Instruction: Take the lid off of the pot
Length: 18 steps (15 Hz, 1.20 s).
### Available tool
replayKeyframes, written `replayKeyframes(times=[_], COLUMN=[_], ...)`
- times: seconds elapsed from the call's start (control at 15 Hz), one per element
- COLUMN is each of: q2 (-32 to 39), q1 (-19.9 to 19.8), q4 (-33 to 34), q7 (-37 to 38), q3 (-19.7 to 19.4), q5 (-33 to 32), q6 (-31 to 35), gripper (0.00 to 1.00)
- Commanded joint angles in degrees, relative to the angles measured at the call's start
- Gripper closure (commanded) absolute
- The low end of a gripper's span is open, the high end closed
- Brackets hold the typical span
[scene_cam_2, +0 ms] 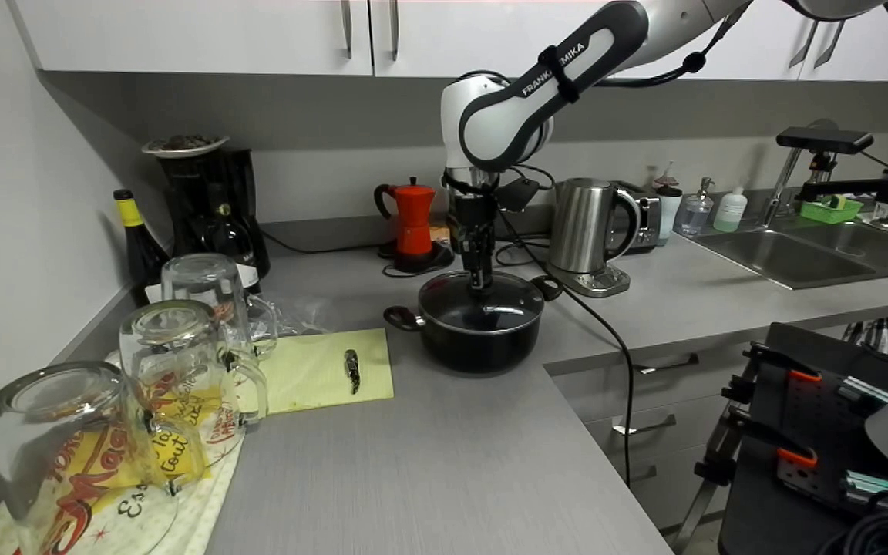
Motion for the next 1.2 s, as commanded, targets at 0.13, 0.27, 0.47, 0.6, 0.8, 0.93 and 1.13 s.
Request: replayKeyframes(times=[0.13,0.27,0.47,0.6,0.8,0.93,1.13], q2=[-0.1,-1.5,-6.7,-11.2,-17.5,-20.4,-23.4], q1=[-0.4,-0.5,-0.7,-0.7,-0.2,0.5,2.4], q4=[0.8,-0.1,-3.5,-6.0,-8.1,-8.2,-7.7], q7=[-1.4,-1.4,-0.6,-0.4,-0.5,-1.0,-2.3], q3=[0.6,0.4,-0.7,-1.6,-2.3,-1.9,-0.4], q5=[1.7,1.6,0.4,-0.8,-3.1,-4.7,-7.4], q6=[1.0,0.9,0.1,-0.4,-1.4,-2.6,-4.0], gripper=[0.75,0.75,0.75,0.75,0.75,0.75,0.75])
